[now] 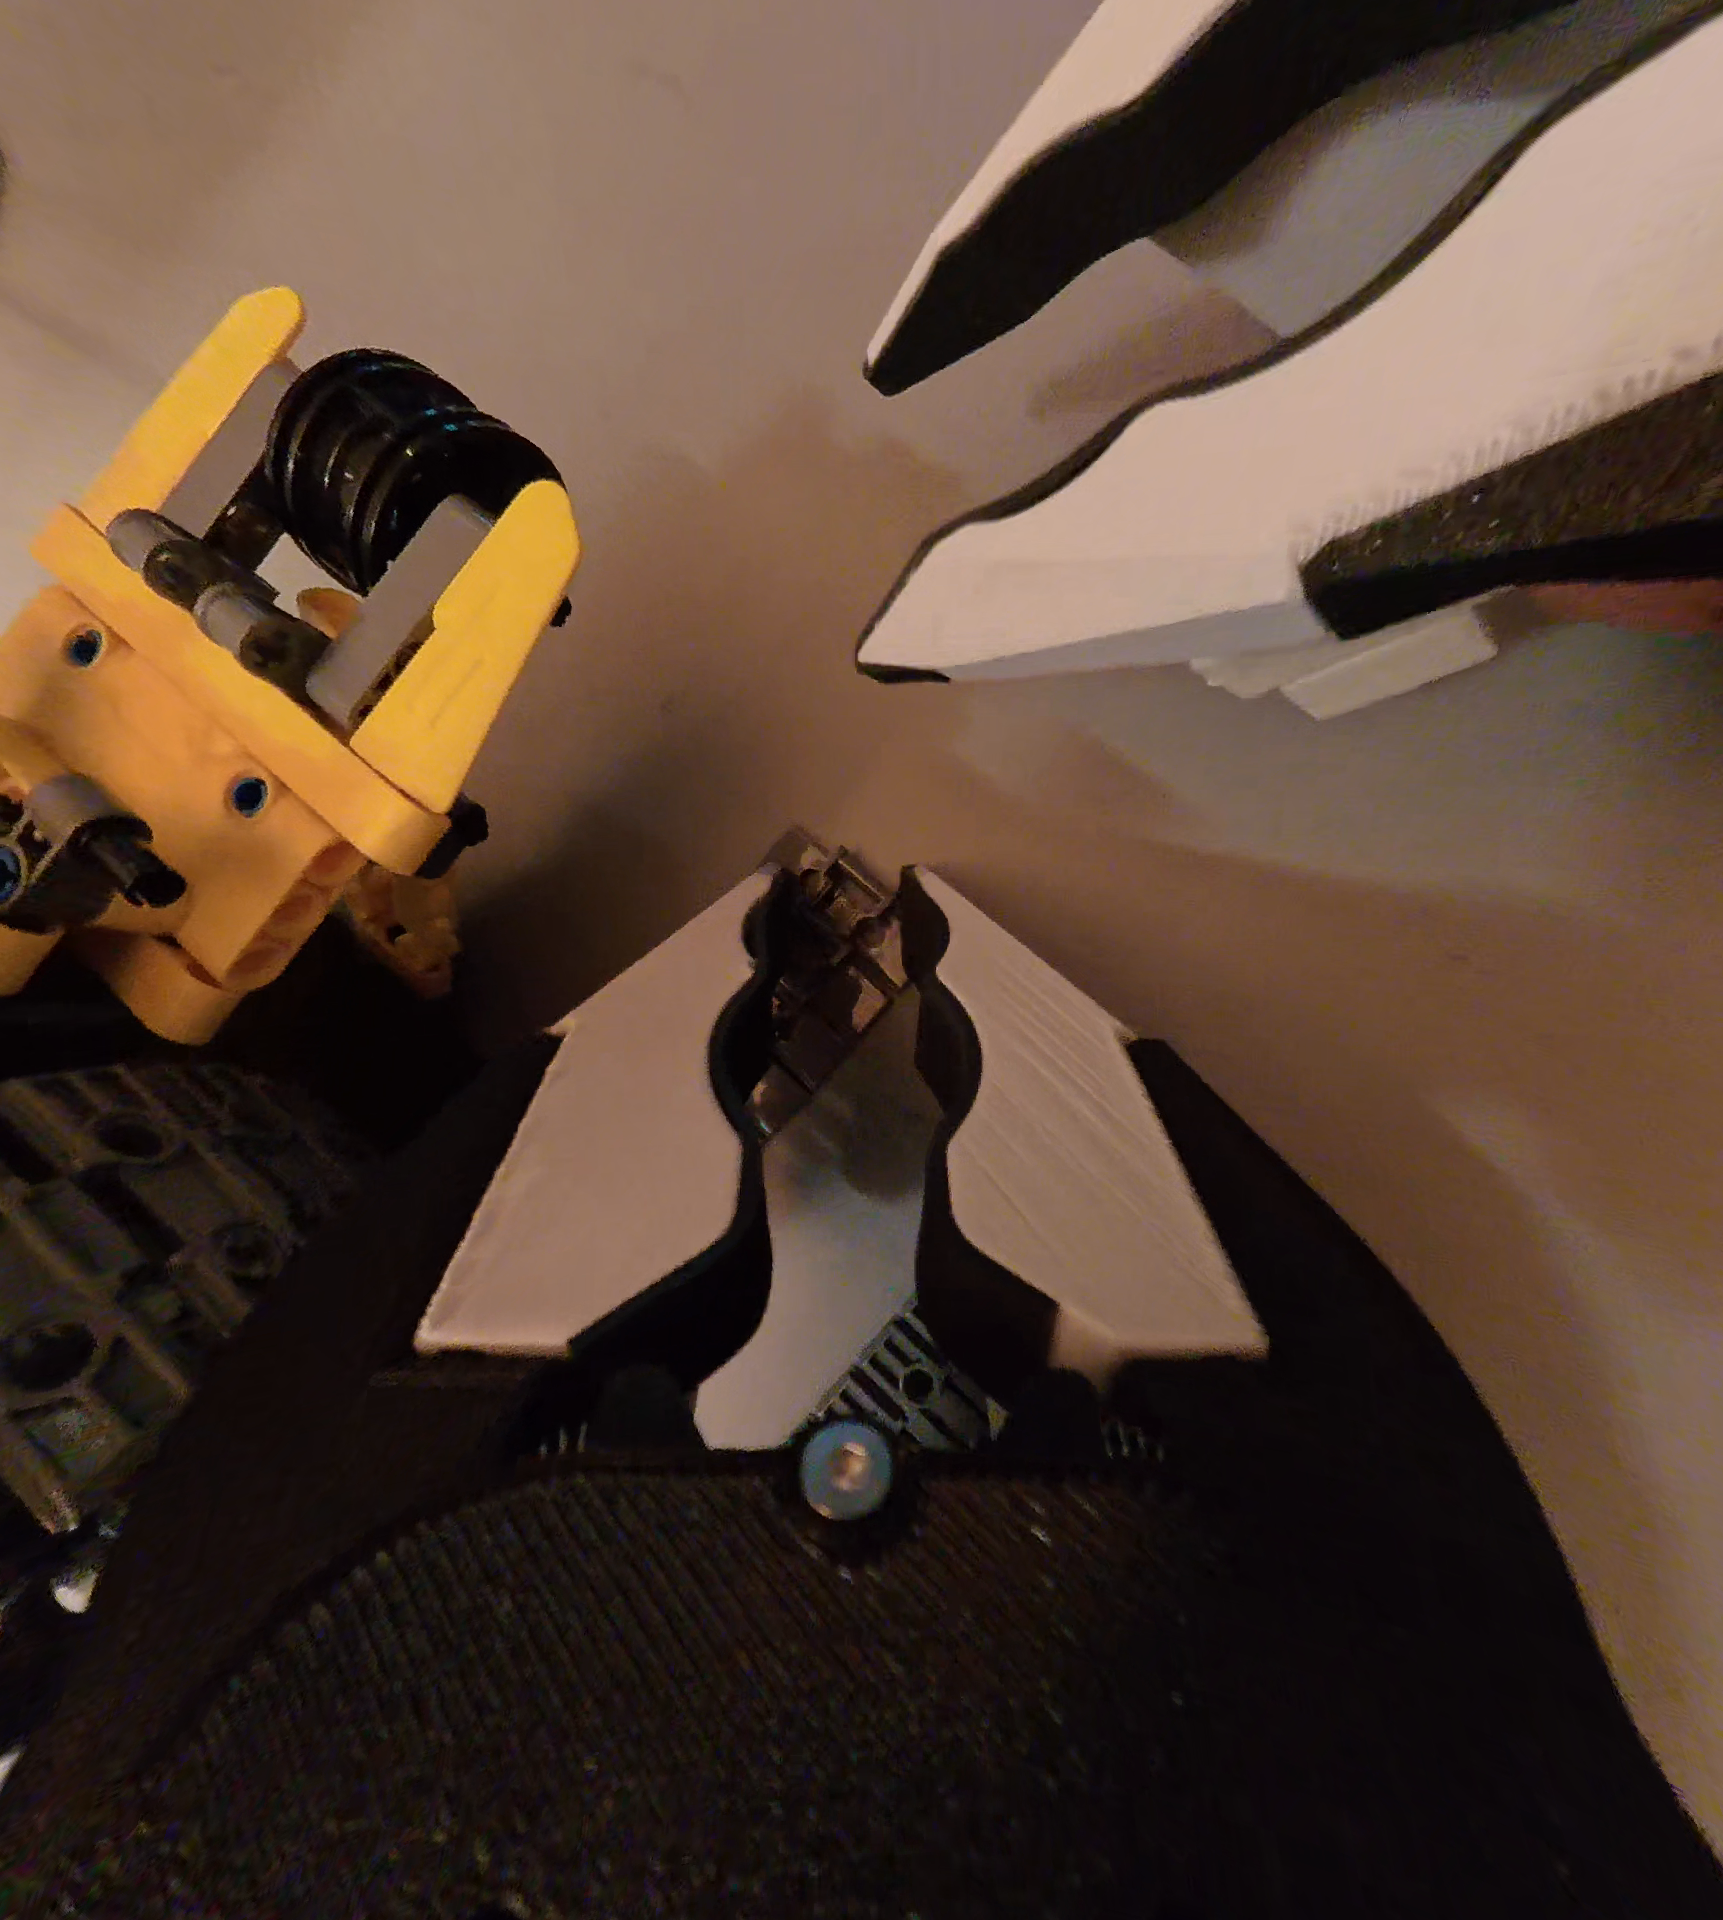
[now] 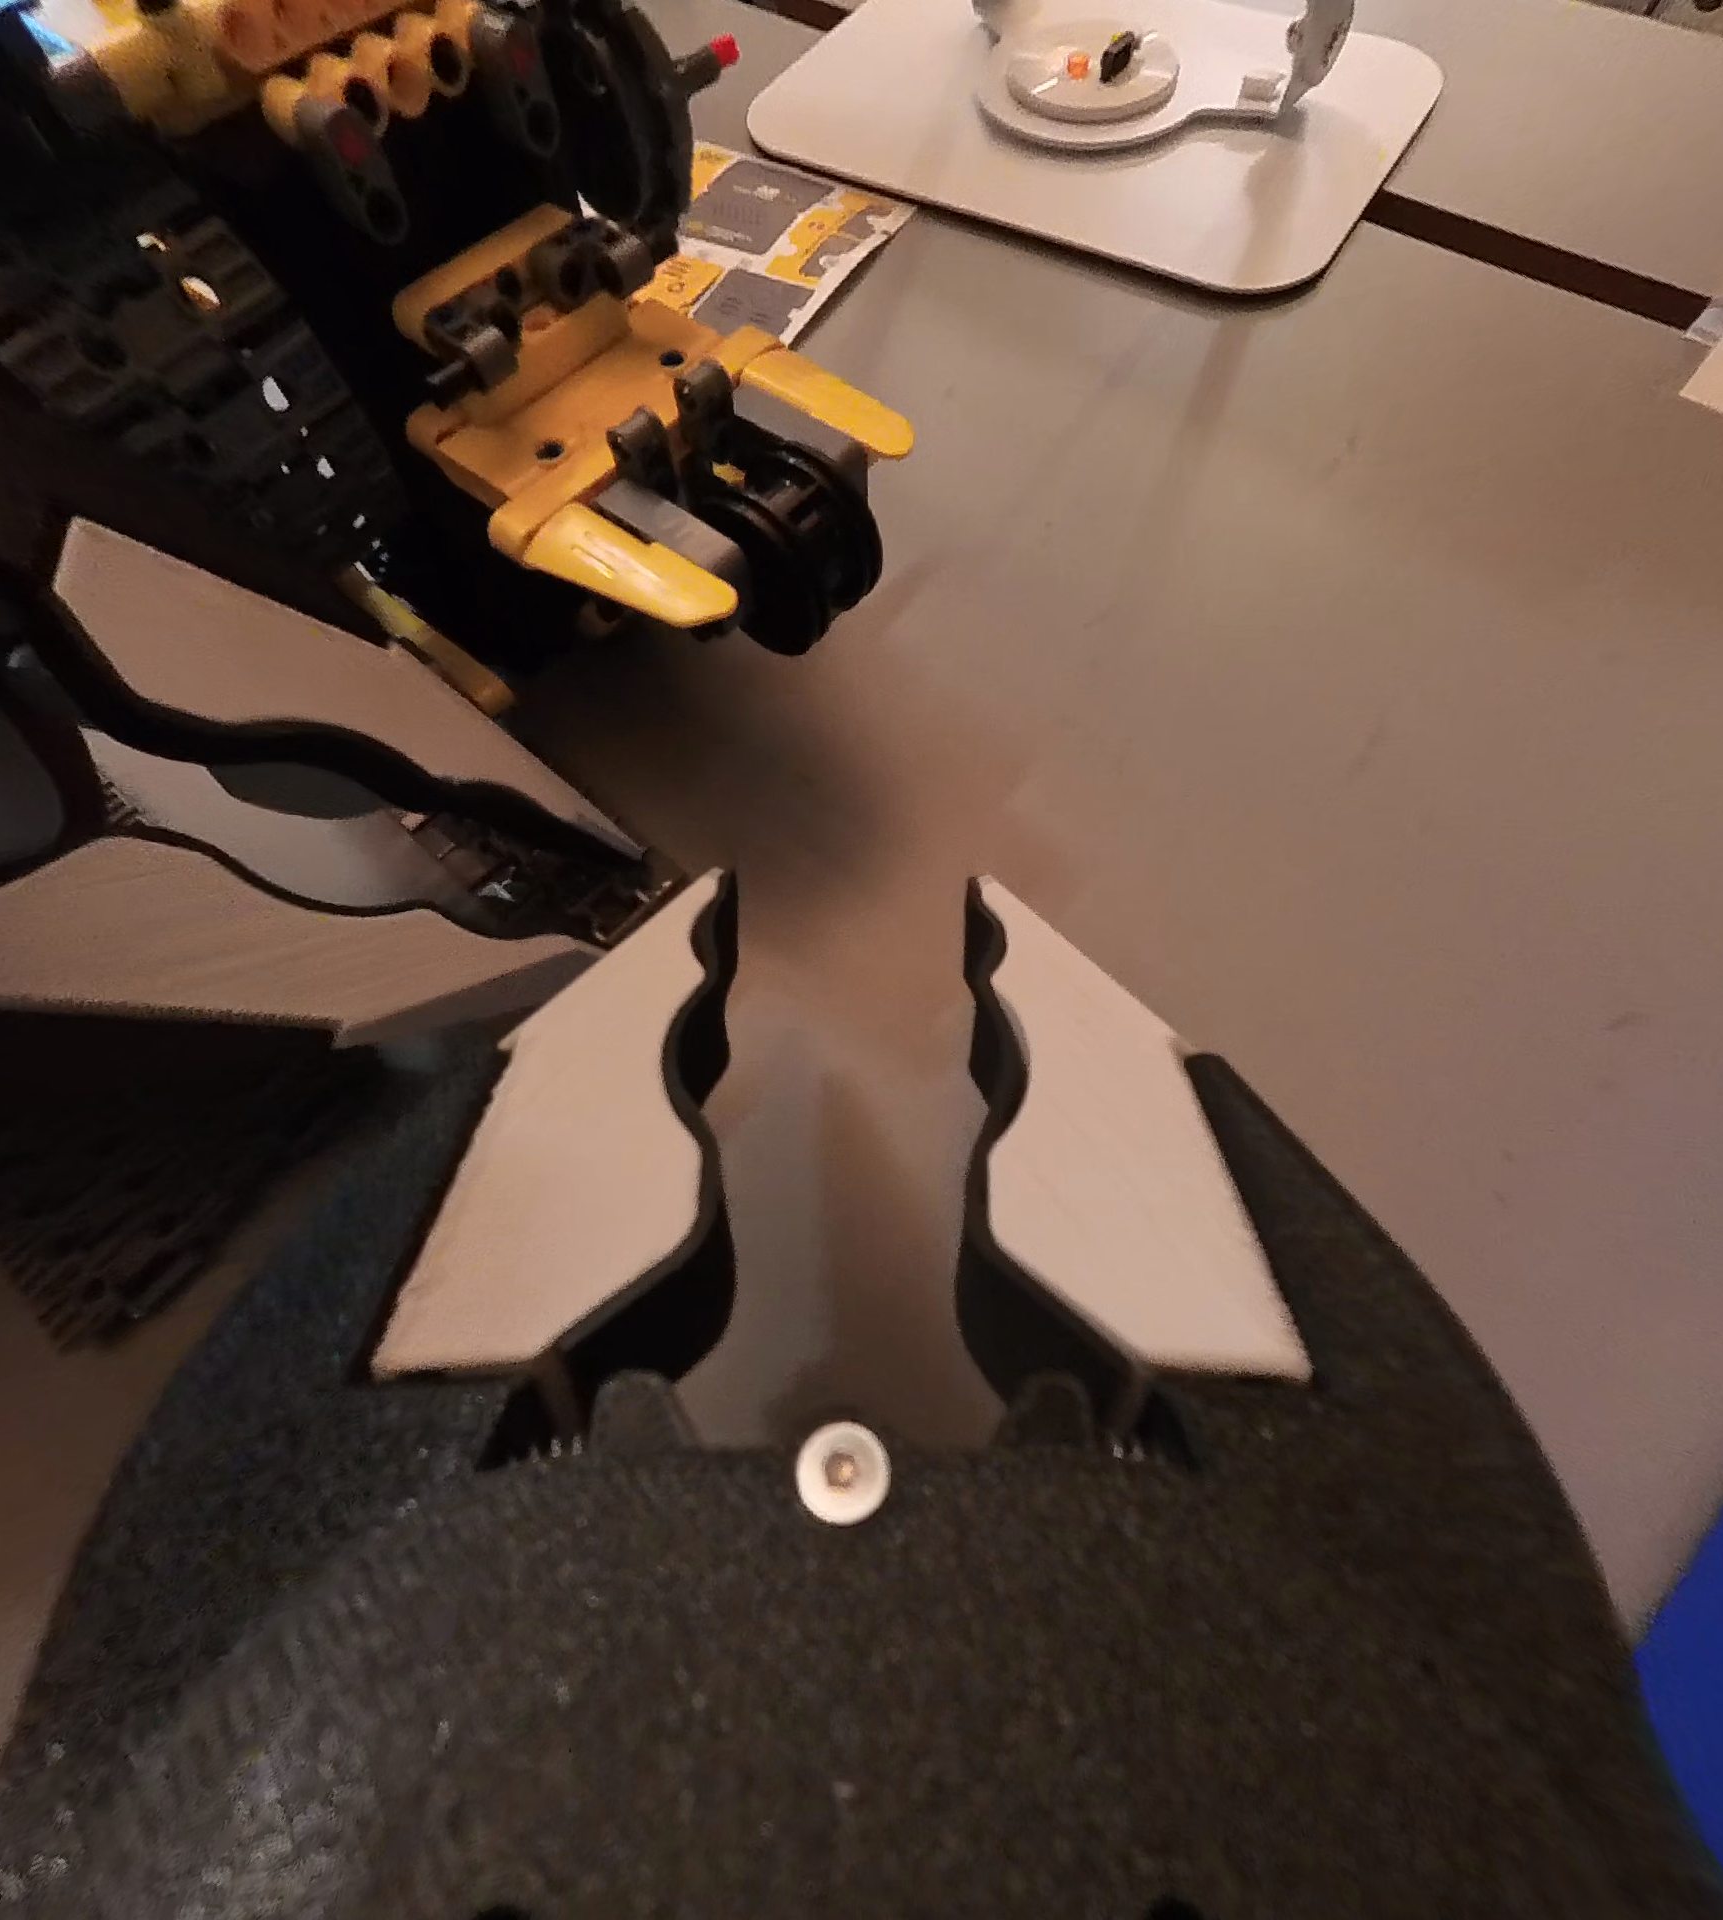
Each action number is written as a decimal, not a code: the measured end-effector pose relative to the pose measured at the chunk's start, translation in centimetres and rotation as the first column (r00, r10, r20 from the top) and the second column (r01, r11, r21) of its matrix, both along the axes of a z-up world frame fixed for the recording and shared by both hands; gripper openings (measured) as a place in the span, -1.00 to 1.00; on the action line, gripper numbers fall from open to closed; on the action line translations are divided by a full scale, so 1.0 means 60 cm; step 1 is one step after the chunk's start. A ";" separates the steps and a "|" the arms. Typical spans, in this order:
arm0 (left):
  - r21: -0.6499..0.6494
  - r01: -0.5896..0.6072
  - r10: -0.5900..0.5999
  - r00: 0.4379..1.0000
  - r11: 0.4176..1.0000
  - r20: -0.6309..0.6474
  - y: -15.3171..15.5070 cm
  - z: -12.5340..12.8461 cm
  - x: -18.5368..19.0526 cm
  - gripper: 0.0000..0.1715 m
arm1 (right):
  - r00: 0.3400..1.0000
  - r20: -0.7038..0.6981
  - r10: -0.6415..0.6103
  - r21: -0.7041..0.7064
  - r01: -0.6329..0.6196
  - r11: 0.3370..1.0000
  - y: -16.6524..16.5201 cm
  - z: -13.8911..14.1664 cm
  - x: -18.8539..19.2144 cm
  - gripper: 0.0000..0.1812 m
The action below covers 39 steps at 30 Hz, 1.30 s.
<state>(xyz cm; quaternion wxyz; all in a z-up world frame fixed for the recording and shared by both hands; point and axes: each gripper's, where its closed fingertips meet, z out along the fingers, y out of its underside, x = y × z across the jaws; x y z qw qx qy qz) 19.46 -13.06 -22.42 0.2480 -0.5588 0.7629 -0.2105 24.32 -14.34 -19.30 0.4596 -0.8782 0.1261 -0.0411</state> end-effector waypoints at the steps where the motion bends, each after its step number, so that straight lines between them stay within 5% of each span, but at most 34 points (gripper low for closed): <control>1: -0.008 -0.001 0.001 1.000 1.000 0.001 -0.001 0.001 0.000 -0.81 | 1.000 0.005 -0.001 -0.012 0.001 1.000 -0.001 -0.003 0.000 -0.52; 8: -0.037 0.004 -0.002 0.998 0.999 0.060 0.003 0.027 -0.004 -0.85 | 1.000 -0.019 0.020 -0.009 -0.020 1.000 0.000 -0.004 -0.005 -0.48; 11: -0.042 -0.001 0.006 0.995 0.999 0.100 0.009 0.042 -0.009 -0.87 | 0.981 -0.040 0.191 -0.007 -0.192 0.981 0.009 -0.007 -0.049 -0.41; 18: -0.017 -0.018 0.021 0.988 1.000 0.154 0.022 0.056 -0.015 -0.97 | 0.919 0.175 0.352 -0.172 -0.324 0.930 0.027 -0.044 -0.095 -0.52; 24: -0.025 -0.034 0.038 0.986 0.999 0.161 0.031 0.058 -0.021 -1.00 | 0.902 0.218 0.374 -0.080 -0.365 0.928 0.050 -0.018 -0.101 -0.57; 30: -0.046 -0.050 0.056 0.986 0.998 0.158 0.037 0.055 -0.028 -1.00 | 0.888 0.093 0.450 -0.093 -0.442 0.892 0.064 -0.031 -0.108 -0.47; 37: -0.057 -0.008 0.016 0.992 0.998 0.128 0.021 0.044 -0.033 -1.00 | 0.890 0.153 0.429 -0.105 -0.417 0.903 0.036 -0.027 -0.085 -0.44; 39: -0.067 0.012 -0.005 0.995 0.998 0.101 0.010 0.036 -0.032 -0.85 | 0.906 0.156 0.393 -0.110 -0.379 0.919 0.019 -0.027 -0.065 -0.44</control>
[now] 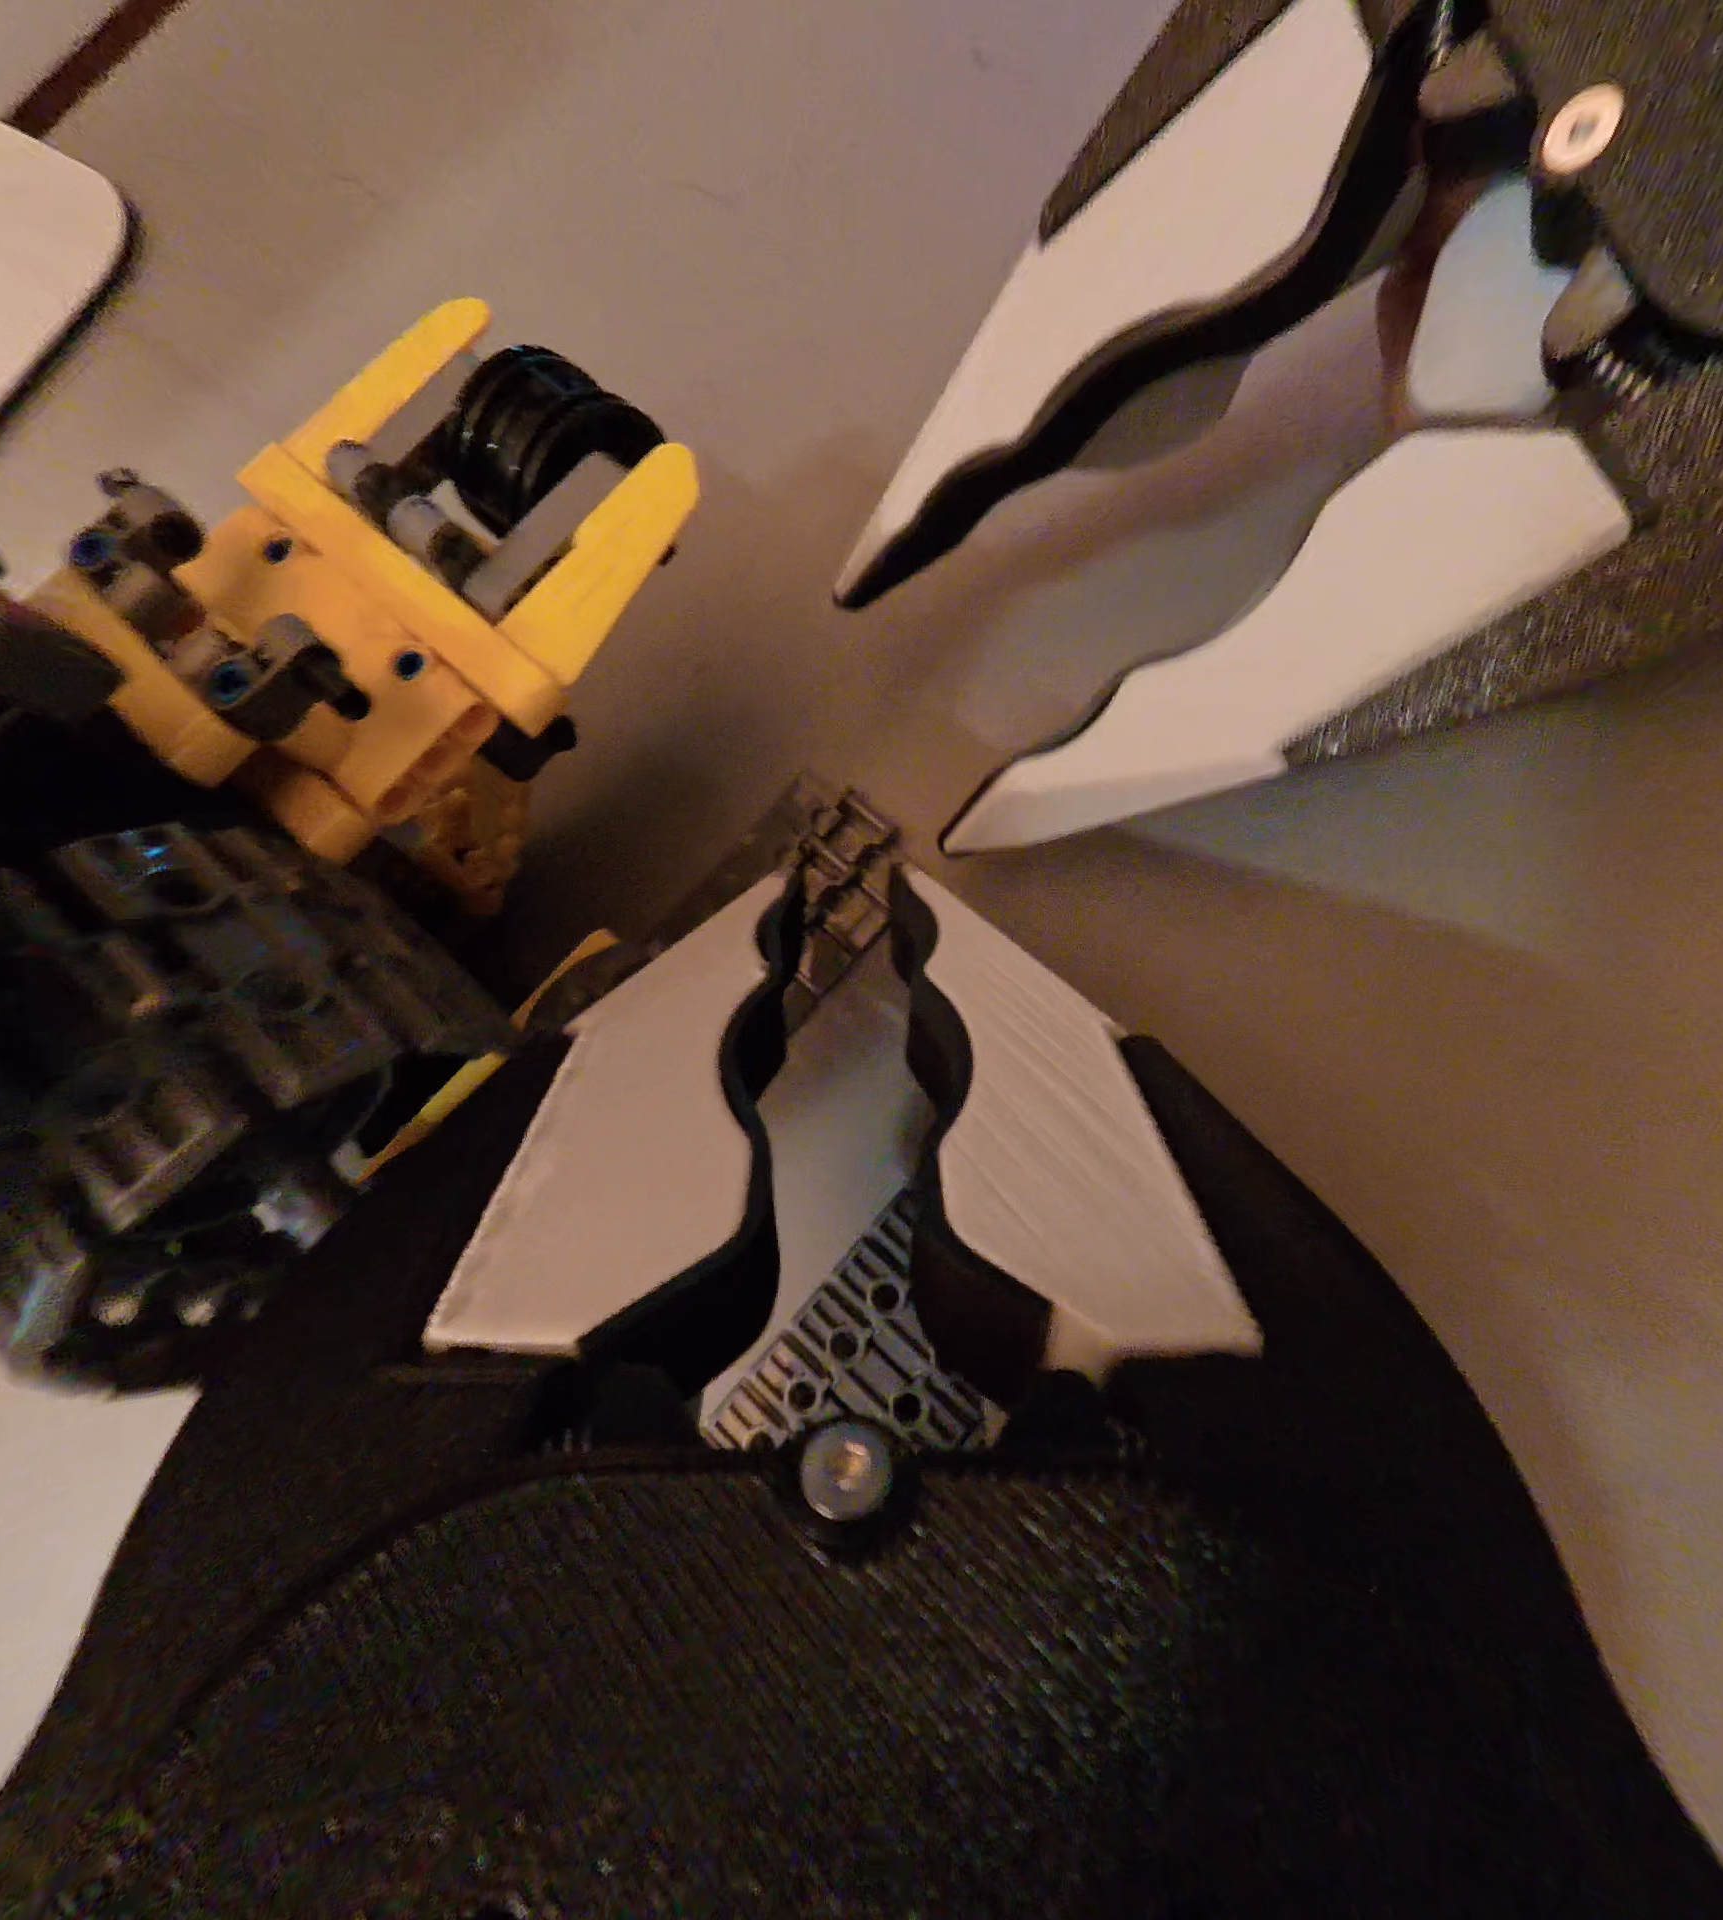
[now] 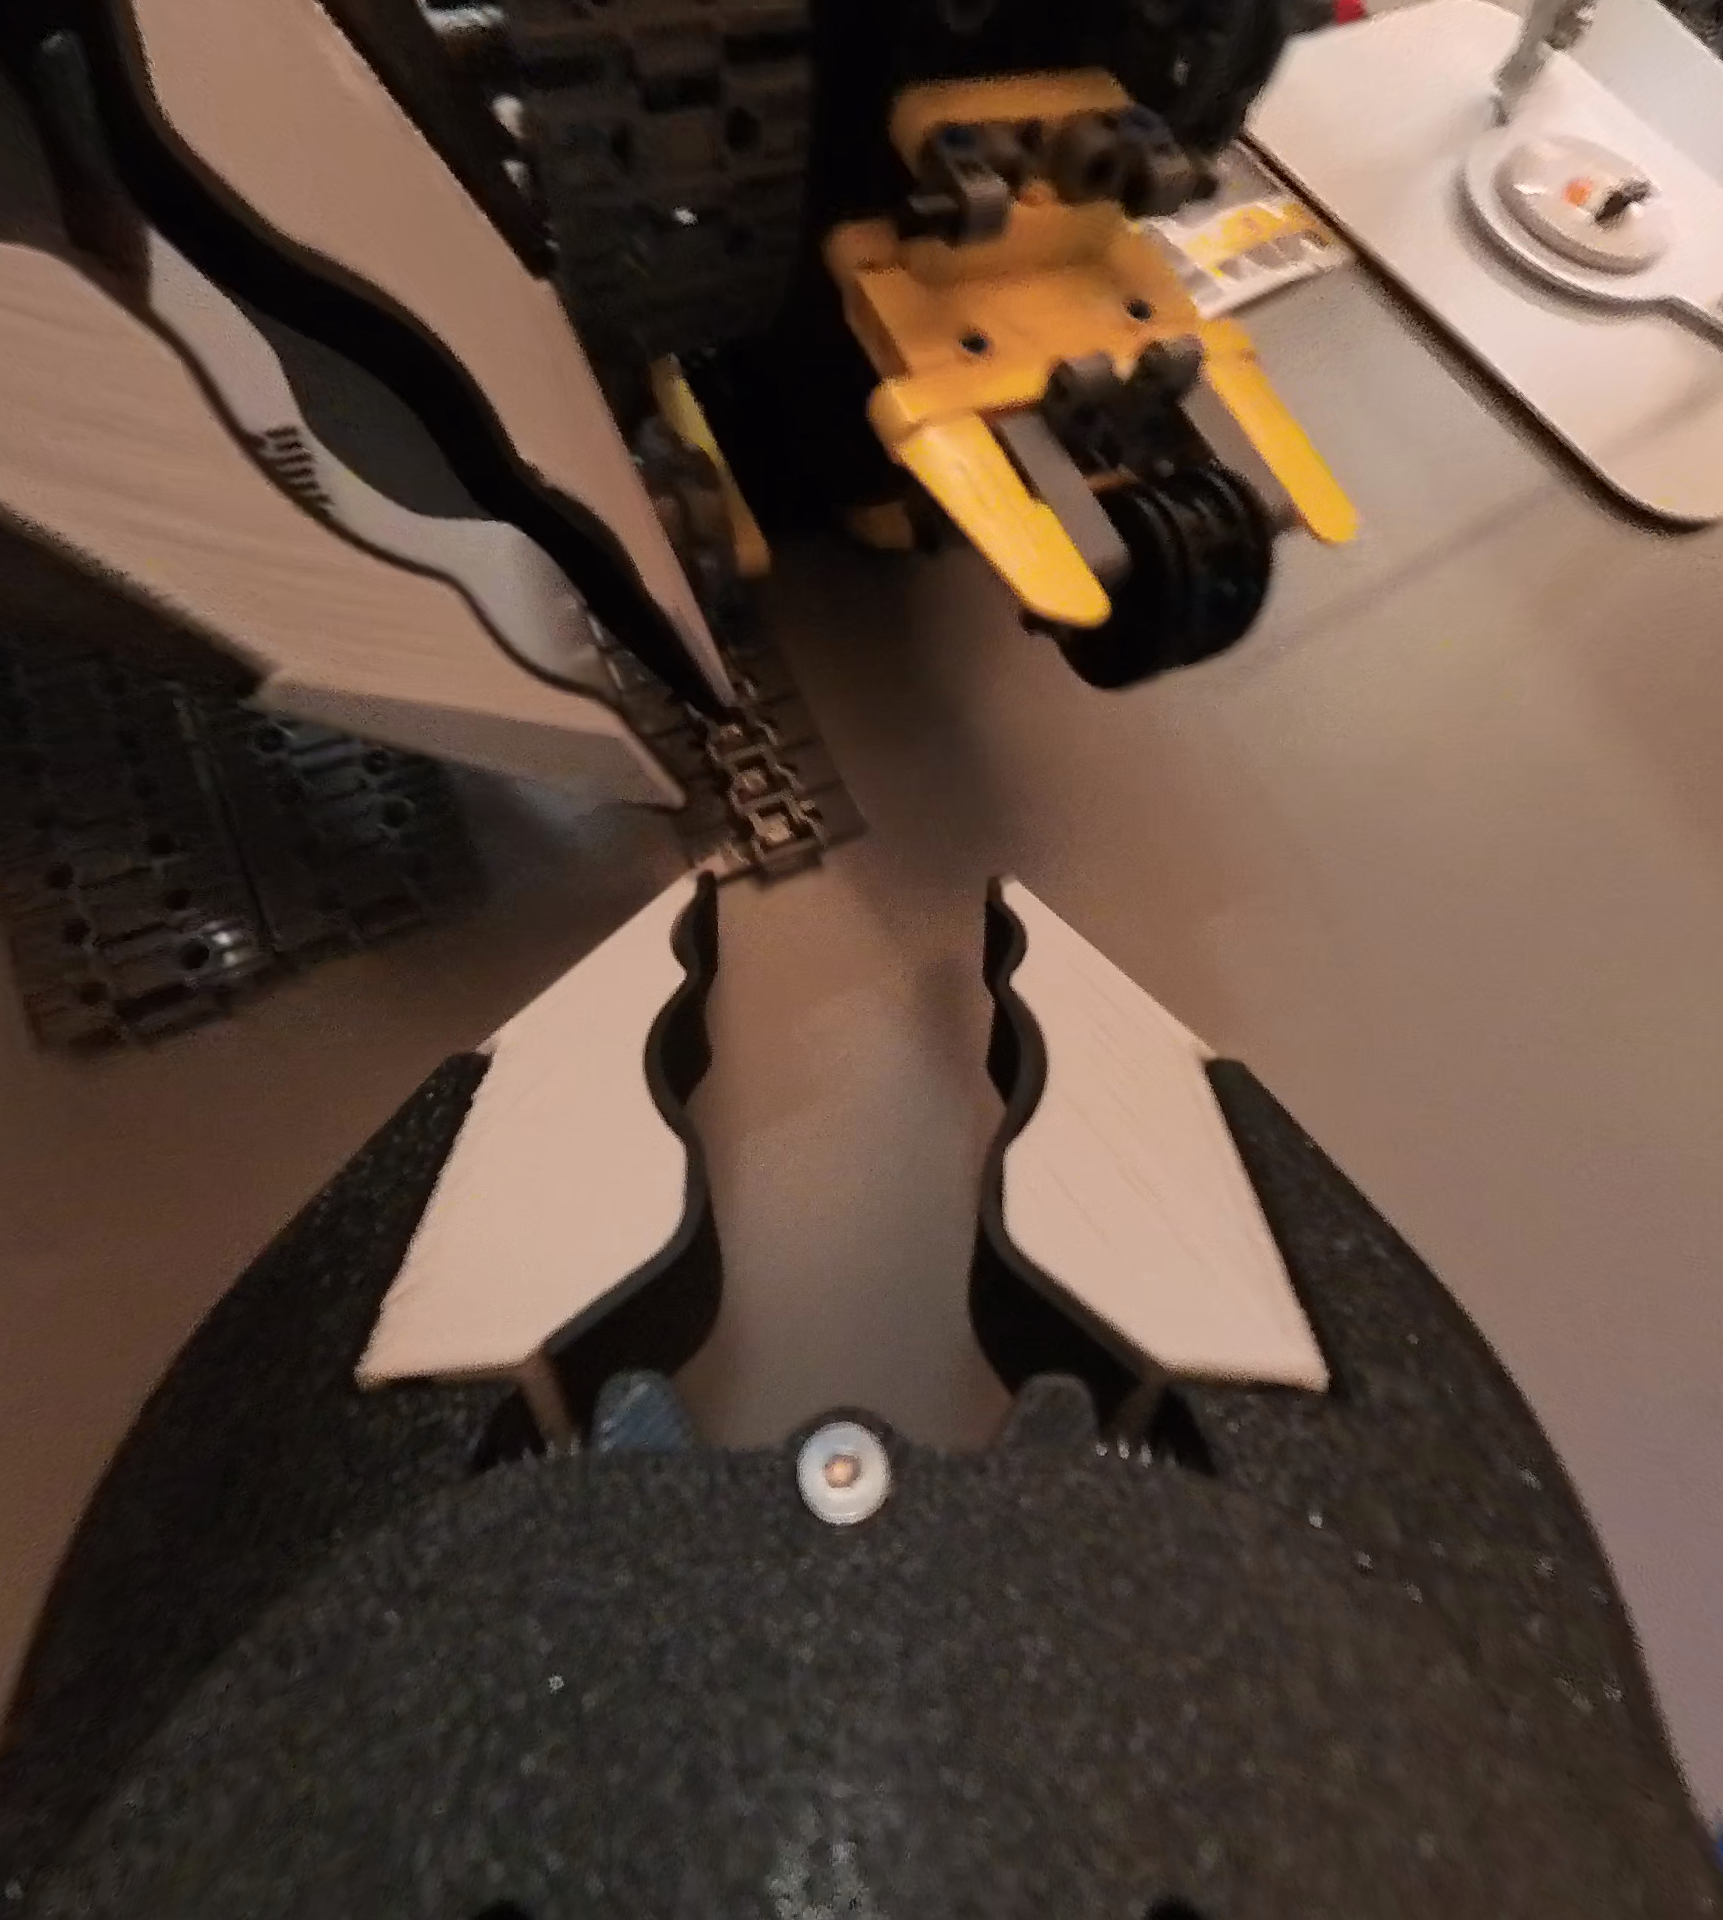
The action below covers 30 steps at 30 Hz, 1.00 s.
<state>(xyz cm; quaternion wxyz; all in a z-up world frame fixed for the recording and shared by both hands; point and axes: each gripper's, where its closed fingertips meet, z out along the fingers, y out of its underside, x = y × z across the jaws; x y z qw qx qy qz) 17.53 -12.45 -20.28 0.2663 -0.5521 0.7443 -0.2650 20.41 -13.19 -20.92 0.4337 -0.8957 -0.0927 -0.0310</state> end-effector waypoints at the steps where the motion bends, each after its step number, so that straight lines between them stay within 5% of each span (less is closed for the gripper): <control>1: 0.005 0.008 -0.008 1.000 1.000 -0.013 -0.004 -0.005 0.002 -0.75 | 1.000 -0.004 -0.019 0.004 0.020 1.000 -0.007 0.000 0.009 -0.44; 7: 0.071 0.012 -0.008 0.998 0.997 -0.068 -0.004 -0.020 0.023 -0.71 | 0.993 -0.101 -0.059 0.054 0.065 0.996 -0.015 0.017 0.011 -0.45; 16: 0.006 0.131 -0.128 0.973 0.991 -0.191 -0.025 -0.024 0.023 -0.72 | 0.993 0.044 -0.113 0.030 0.111 0.993 -0.022 0.017 0.027 -0.45; 22: 0.078 0.261 -0.231 0.934 0.962 -0.272 -0.014 -0.006 0.013 -0.72 | 0.991 0.042 -0.130 0.075 0.127 0.989 -0.025 0.038 0.030 -0.45; 30: 0.096 0.320 -0.258 0.879 0.943 -0.400 -0.008 -0.019 0.005 -0.92 | 0.989 0.042 -0.145 0.089 0.141 0.986 -0.027 0.043 0.032 -0.45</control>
